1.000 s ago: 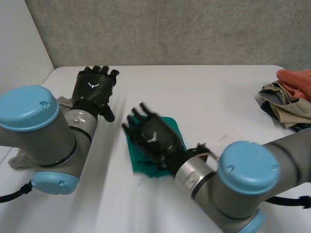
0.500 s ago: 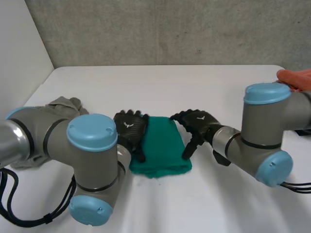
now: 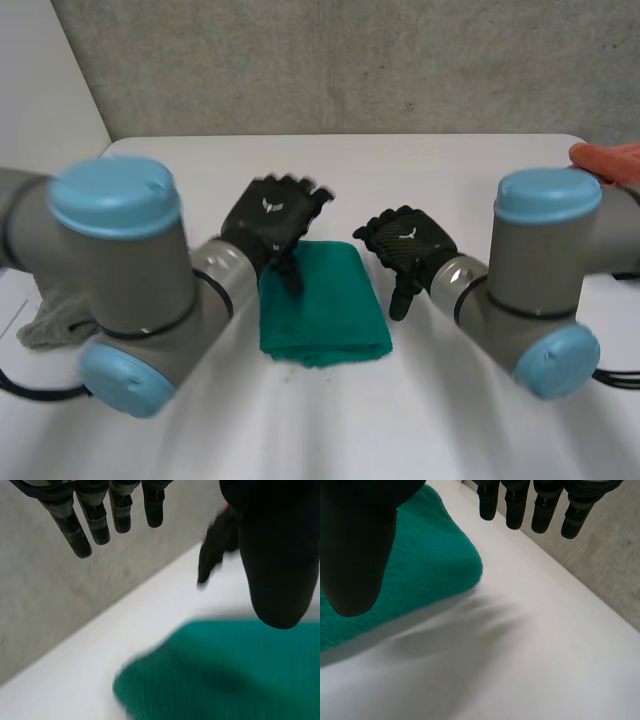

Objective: Fold the laundry.

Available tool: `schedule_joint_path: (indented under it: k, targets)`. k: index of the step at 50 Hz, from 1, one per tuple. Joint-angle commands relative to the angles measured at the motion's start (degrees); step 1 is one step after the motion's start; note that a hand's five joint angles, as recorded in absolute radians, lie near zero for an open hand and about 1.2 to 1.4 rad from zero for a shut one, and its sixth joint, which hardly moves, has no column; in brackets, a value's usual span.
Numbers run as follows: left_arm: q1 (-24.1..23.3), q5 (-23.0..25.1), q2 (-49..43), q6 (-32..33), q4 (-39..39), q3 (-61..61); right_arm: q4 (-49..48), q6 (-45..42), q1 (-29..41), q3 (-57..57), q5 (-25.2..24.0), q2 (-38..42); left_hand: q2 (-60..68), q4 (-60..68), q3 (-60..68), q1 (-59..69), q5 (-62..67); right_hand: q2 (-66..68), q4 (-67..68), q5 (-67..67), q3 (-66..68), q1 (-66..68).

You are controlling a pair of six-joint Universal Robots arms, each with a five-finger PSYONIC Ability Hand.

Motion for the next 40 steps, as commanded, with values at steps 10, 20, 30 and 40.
schedule_joint_path:
  k: [10,20,30,40]
  targets:
    - [2.87,19.79,7.10,-2.60,-6.06,2.50,-31.59,-4.11,8.24,24.36,0.20,-2.09,0.76,0.98,0.41,1.67,-0.17,-2.37,-2.09,-2.68,-2.17,-3.16]
    - [2.69,19.79,5.60,-2.69,-5.97,2.93,-34.24,-6.49,7.98,20.50,-0.15,3.10,0.76,0.98,0.41,1.67,-0.17,-2.37,-2.09,-2.68,-2.17,-3.16]
    - [2.78,19.79,5.60,-2.69,-5.97,2.93,-34.59,-6.23,7.89,16.55,-1.03,4.77,1.10,1.31,0.74,2.00,0.17,10.82,11.11,10.51,11.03,10.04]
    - [2.95,19.79,6.04,-2.77,-6.06,3.02,-34.59,-5.61,7.80,12.15,-3.57,8.02,1.10,1.32,0.74,2.00,0.17,67.63,67.91,67.32,67.83,66.84]
